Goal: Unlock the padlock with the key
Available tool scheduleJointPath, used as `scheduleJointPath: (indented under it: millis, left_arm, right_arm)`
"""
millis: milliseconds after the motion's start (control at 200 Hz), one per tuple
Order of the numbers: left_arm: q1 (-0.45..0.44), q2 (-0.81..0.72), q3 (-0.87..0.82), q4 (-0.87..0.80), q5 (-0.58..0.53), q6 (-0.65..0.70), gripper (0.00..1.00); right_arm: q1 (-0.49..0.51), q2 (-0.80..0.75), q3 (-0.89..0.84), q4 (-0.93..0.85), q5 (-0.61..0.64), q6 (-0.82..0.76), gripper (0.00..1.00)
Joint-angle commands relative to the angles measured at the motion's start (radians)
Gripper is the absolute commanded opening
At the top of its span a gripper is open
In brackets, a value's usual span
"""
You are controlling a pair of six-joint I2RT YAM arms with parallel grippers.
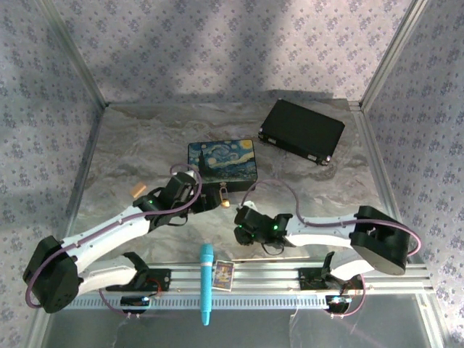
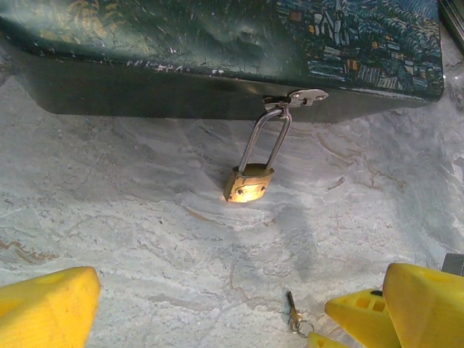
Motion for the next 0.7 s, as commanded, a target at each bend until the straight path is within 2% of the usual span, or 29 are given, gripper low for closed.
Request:
scheduleJointPath:
  millis: [0,160,305,455,575,695]
  left_arm:
    - [-0.007,-0.003,-0.011,0.025,-0.032,-0.017,1.00]
    - [-0.007,0.015,-0.015,0.033,-0.035,-0.023,1.00]
    - [-0.007,0.022,-0.017,0.037,-0.036,-0.023,1.00]
    - [-0.007,0.019,-0.020,0.032,-0.037,-0.032,1.00]
    - [-0.006,0.001,-0.037,0.063,-0.022,-0.055,0.98]
    - [-0.008,-0.019,-0.082,0.202,0.051,-0.078,0.91]
  right_arm:
    - [0.020,0.032,0.032,0.003,0.040,0.023,0.33]
    - [0.039,0.075,0.047,-0.011,0.061,0.045,0.31]
    - [0.039,0.117,0.060,-0.016,0.070,0.059,0.24]
    - [0.036,0.143,0.067,-0.015,0.061,0.064,0.10]
    - [0.016,0.085,0.017,0.041,0.040,0.055,0.05]
    - [-0.042,-0.020,-0.065,0.158,-0.042,-0.001,0.04]
